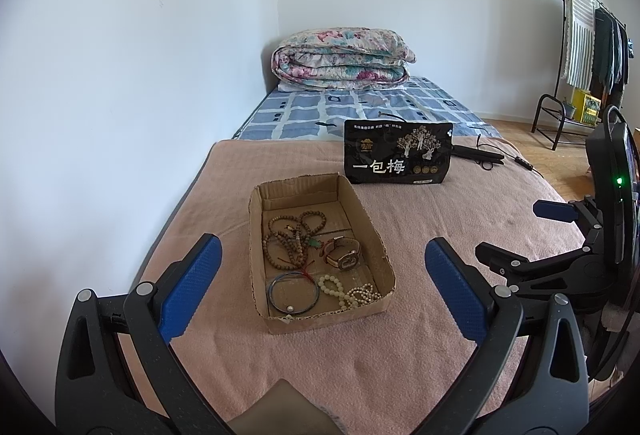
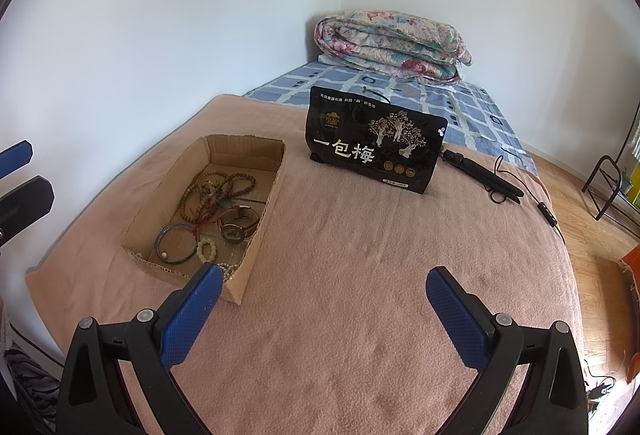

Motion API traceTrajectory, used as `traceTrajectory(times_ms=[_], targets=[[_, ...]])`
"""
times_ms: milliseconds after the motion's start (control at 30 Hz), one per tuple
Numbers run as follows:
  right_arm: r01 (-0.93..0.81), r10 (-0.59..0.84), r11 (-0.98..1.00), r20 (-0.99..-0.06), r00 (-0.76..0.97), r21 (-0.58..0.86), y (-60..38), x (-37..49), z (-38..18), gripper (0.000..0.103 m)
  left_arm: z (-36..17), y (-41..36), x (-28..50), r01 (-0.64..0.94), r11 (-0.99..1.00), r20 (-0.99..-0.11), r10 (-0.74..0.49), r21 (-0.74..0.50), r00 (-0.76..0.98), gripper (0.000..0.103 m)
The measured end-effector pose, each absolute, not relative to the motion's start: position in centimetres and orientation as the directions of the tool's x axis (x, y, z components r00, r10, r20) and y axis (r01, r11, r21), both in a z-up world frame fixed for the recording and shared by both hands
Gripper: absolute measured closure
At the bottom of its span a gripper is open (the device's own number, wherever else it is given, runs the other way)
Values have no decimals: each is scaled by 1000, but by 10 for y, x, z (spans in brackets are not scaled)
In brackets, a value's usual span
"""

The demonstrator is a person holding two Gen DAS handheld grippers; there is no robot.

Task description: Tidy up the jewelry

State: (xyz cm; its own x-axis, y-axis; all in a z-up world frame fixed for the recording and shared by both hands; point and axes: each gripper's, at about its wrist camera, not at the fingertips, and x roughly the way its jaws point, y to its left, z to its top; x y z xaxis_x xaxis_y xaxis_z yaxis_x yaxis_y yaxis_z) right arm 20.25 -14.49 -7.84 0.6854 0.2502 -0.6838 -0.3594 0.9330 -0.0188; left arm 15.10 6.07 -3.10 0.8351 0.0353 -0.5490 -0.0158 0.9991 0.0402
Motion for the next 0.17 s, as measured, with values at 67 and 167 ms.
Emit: traceTrajectory(times_ms=[67, 167], targets=[[-359, 250, 933, -684, 686, -19, -145, 202, -79, 0, -31, 60, 151, -21, 999, -543, 43, 47, 839, 0], [-358, 250, 933, -685, 685, -18, -146, 202, -79, 0, -31, 59, 151, -26, 998, -540, 50, 51, 840, 0]])
